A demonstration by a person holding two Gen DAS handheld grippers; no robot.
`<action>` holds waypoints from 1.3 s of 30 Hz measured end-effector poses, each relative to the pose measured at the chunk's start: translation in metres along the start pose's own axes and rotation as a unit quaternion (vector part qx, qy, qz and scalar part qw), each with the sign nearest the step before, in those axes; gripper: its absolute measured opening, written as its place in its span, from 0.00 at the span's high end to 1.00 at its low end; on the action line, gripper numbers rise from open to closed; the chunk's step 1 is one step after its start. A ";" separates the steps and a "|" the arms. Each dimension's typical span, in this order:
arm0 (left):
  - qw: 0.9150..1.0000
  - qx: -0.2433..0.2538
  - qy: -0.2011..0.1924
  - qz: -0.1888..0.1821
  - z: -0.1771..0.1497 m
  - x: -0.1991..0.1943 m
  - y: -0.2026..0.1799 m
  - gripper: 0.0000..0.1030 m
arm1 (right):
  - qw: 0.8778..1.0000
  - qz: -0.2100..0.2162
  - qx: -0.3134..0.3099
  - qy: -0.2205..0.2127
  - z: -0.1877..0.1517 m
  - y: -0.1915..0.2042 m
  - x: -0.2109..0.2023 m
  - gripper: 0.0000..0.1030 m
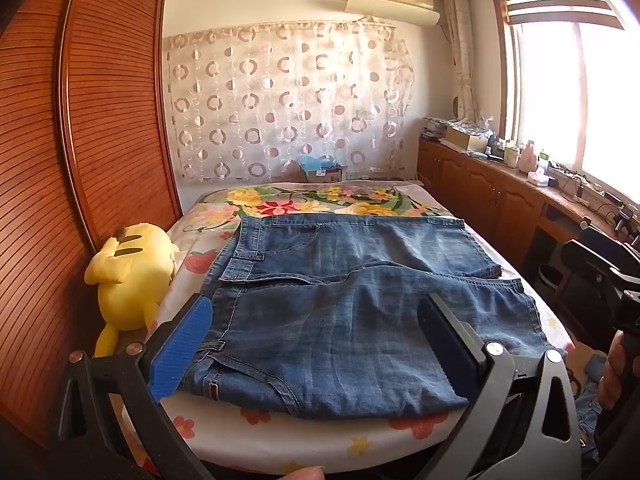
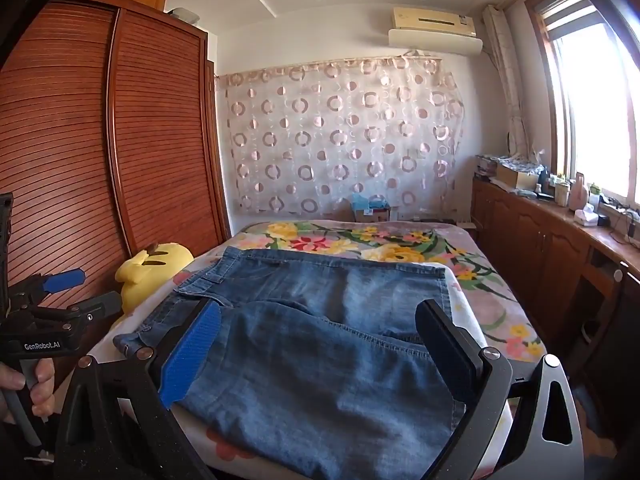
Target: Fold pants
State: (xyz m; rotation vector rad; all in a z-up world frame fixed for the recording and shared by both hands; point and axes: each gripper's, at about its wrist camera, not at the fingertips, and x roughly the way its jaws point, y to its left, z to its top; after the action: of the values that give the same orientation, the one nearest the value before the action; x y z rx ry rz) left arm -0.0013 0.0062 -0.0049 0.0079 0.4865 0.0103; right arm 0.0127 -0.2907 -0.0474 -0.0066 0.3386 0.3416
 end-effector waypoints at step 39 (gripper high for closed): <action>1.000 -0.005 -0.004 0.002 0.000 -0.010 0.006 0.00 | 1.000 -0.002 0.006 -0.002 -0.001 -0.003 -0.003 0.05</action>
State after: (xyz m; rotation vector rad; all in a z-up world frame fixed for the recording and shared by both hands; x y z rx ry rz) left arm -0.0101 0.0118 -0.0007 -0.0007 0.4790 0.0160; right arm 0.0103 -0.2945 -0.0476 0.0058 0.3362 0.3354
